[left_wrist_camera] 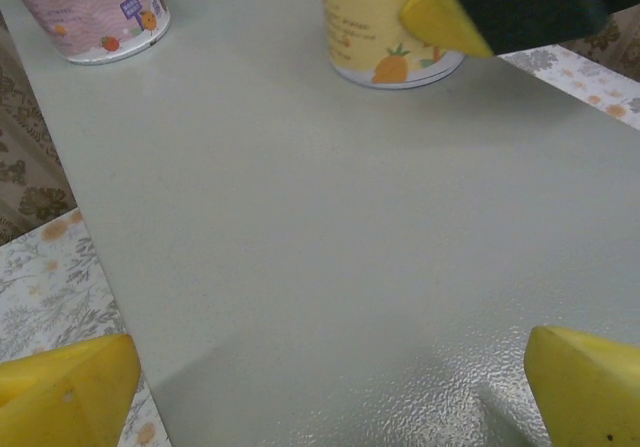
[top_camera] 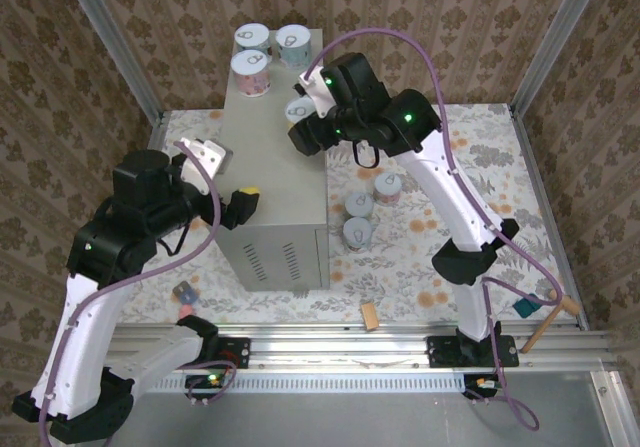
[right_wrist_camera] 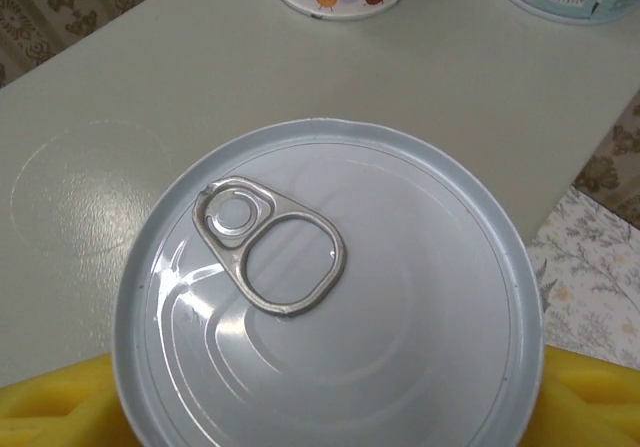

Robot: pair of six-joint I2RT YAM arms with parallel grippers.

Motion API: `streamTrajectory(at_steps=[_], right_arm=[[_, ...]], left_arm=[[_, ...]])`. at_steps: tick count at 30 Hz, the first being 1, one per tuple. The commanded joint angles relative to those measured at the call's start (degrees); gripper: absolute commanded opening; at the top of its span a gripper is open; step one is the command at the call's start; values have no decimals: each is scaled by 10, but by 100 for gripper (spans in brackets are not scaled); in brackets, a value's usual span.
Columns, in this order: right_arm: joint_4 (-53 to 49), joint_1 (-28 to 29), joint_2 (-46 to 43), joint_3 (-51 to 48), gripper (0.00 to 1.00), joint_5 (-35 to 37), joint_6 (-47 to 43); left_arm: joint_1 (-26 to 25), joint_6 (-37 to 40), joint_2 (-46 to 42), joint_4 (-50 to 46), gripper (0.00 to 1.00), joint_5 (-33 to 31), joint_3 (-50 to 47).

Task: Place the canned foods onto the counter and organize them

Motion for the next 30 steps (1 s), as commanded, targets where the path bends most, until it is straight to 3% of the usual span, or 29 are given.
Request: streamTrajectory(at_steps=[1,10,30], right_arm=[[32,4,18,13,76,17,1],[117,-4,42,-15,76,78,-9],[162,-26,61,-26,92,74,-10]], left_arm=[[5,-9,-4,20,100,20,-2],[5,-21,-8,21,100,33,-7],[5,-35,1,26,100,58,3]])
